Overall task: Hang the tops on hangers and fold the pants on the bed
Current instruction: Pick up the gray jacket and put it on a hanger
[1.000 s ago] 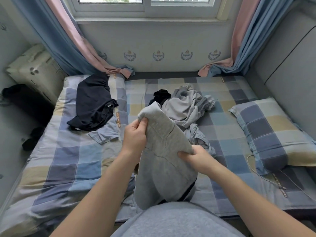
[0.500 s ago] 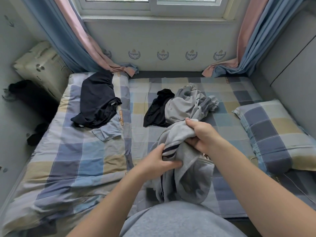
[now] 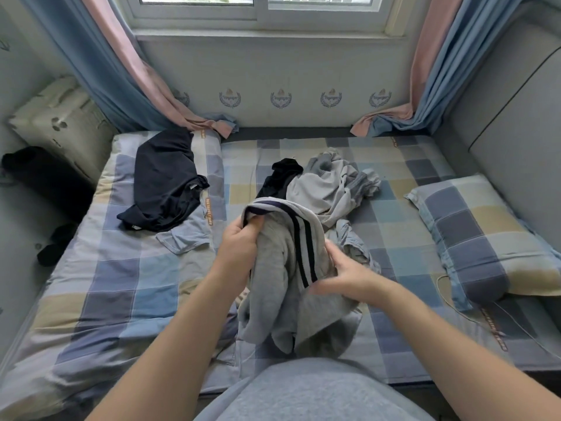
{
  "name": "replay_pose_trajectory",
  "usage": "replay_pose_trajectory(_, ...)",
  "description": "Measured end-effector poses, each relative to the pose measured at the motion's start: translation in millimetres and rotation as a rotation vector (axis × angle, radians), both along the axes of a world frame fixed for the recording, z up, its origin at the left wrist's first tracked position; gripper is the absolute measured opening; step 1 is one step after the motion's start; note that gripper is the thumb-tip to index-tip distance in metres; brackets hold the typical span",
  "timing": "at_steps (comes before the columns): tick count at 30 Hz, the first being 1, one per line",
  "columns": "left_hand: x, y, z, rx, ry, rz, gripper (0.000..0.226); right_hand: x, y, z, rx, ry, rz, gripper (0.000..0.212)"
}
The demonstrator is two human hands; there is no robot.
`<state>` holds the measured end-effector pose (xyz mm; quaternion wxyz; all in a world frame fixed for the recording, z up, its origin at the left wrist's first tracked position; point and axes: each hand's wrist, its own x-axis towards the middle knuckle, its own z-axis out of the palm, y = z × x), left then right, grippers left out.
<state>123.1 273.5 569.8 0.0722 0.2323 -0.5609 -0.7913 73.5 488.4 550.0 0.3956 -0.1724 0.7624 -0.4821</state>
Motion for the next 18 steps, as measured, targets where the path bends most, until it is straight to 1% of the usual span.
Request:
replay_pose_trajectory(1, -1.9, -0.9, 1.9, 0.017, 0.0, -0.017, 0.023, 4.5, -3.0, -5.0, 0.041, 0.025, 0.004, 0.088)
replay_pose_trajectory(2, -3.5, -2.2, 3.7, 0.022, 0.011, -0.04, 0.025, 8.0, -6.1, -10.9, 0.068, 0.064, -0.019, 0.081)
replay_pose_trajectory(3, -5.1, -3.7, 4.4, 0.012, 0.028, -0.063, 0.026, 9.4, -10.6, -16.3, 0.087, 0.125, -0.066, 0.062)
replay_pose_trajectory(5, -6.1, -8.7, 2.8, -0.047, 0.057, -0.096, 0.026, 5.2, -18.9, -20.4, 0.142, 0.255, -0.183, 0.012)
replay_pose_trajectory(6, -6.4, -12.8, -0.3, -0.115, 0.061, -0.089, 0.025, 1.2, -22.2, -17.7, 0.127, 0.257, -0.23, 0.007)
replay_pose_trajectory(8, -6.0, -25.1, -12.1, -0.336, 0.006, -0.004, 0.019, -8.9, -26.8, -8.2, 0.052, 0.138, -0.356, 0.018)
replay_pose_trajectory(10, -1.5, -36.2, -24.6, -0.521, -0.118, 0.089, 0.007, -17.7, -28.6, 5.0, 0.006, 0.013, -0.472, 0.022)
replay_pose_trajectory(11, 2.6, -38.0, -29.5, -0.586, -0.176, 0.111, 0.016, -21.9, -28.7, 10.1, -0.019, -0.043, -0.517, 0.024)
replay_pose_trajectory(12, 7.9, -37.7, -34.0, -0.63, -0.191, 0.101, 0.025, -24.9, -29.4, 15.0, -0.061, -0.103, -0.555, 0.025)
replay_pose_trajectory(13, 13.3, -33.8, -37.1, -0.654, -0.172, 0.056, 0.031, -27.1, -31.1, 20.7, -0.101, -0.155, -0.575, 0.024)
replay_pose_trajectory(15, 24.0, -17.6, -39.4, -0.606, -0.098, -0.135, 0.045, -29.3, -35.8, 27.9, -0.158, -0.221, -0.59, 0.024)
replay_pose_trajectory(17, 31.6, -0.9, -44.9, -0.529, -0.101, -0.309, 0.062, -27.4, -41.6, 32.7, -0.193, -0.25, -0.607, 0.027)
replay_pose_trajectory(18, 33.9, 5.4, -48.4, -0.498, -0.131, -0.355, 0.068, -25.9, -43.6, 35.2, -0.221, -0.27, -0.617, 0.027)
